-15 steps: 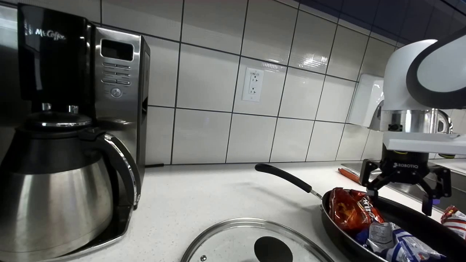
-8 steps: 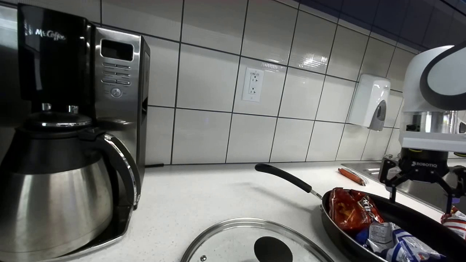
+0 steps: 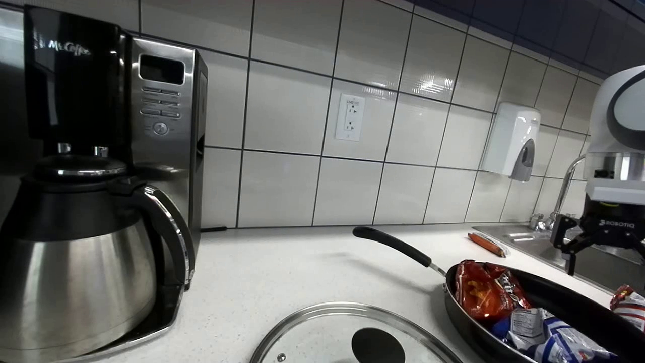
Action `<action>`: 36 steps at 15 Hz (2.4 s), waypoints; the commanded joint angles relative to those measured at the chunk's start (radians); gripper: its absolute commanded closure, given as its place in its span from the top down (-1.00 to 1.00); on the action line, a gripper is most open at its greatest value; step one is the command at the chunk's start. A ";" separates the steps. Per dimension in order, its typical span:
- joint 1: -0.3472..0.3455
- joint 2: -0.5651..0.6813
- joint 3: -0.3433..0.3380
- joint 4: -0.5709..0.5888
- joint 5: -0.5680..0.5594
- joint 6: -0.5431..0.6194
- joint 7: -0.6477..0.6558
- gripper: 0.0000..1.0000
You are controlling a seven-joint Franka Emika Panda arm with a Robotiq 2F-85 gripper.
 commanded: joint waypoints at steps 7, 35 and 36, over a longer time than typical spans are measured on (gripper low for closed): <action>-0.082 0.004 -0.032 -0.018 0.022 0.049 -0.411 1.00; -0.152 0.053 -0.053 -0.044 0.076 0.072 -0.759 1.00; -0.160 0.051 -0.054 -0.046 0.080 0.074 -0.793 1.00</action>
